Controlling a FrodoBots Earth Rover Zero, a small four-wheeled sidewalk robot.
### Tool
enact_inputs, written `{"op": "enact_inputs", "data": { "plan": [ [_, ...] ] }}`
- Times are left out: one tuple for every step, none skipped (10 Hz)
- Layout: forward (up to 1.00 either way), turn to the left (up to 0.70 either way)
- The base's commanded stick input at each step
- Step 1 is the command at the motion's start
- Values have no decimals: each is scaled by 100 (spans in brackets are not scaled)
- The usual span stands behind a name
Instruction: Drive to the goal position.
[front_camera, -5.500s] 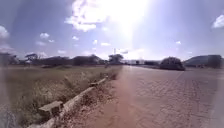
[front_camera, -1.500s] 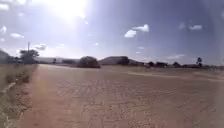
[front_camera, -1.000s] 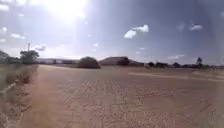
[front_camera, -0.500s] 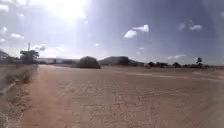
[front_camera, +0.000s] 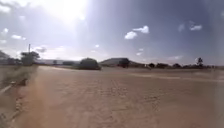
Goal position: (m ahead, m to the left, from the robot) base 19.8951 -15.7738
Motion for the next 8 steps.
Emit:
{"op": "enact_inputs", "data": {
  "plan": [
    [85, -34],
    [85, -34],
    [85, -34],
    [85, -34],
    [85, -34],
    [85, -34],
    [85, -34],
    [85, -34]
  ]
}}
